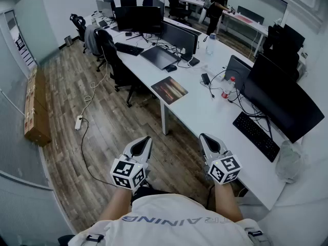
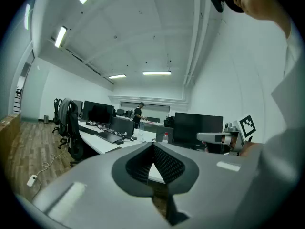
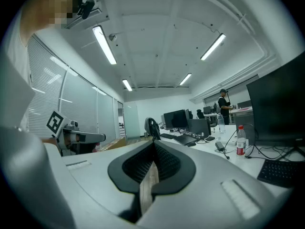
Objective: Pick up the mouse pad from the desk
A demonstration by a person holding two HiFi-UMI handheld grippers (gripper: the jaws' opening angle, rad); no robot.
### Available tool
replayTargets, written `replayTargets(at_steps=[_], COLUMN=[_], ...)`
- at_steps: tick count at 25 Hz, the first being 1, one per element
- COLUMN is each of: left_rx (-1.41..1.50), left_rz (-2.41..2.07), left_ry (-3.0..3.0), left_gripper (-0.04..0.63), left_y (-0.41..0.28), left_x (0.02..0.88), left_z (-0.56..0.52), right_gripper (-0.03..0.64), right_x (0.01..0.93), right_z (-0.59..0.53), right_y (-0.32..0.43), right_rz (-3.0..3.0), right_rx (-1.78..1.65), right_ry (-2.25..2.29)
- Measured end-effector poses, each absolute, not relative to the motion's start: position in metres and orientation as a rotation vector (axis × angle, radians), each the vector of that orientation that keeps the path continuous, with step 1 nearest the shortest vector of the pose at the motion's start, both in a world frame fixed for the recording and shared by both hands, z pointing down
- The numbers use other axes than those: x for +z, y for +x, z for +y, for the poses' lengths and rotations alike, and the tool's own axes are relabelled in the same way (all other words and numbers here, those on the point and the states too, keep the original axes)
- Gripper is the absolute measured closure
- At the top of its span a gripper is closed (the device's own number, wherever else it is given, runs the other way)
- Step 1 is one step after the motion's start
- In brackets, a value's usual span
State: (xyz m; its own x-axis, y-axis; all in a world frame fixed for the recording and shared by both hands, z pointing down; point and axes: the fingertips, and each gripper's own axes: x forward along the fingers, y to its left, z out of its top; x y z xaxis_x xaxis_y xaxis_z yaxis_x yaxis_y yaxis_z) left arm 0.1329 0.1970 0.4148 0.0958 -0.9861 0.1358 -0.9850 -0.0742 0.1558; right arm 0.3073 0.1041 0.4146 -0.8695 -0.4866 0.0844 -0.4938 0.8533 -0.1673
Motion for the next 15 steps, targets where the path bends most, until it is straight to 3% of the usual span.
replayTargets(at_steps=[15], left_rx=[-0.008], left_rz=[-2.001], left_ry=[2.143], left_gripper=[0.595], left_y=[0.1301], left_x=[0.4132], left_z=[0.2074], right_gripper=[0.604], right_x=[0.4155], right_z=[0.1124], right_y=[0.2997], right_rz=[-2.989], right_rx=[0.278], right_ry=[0.758])
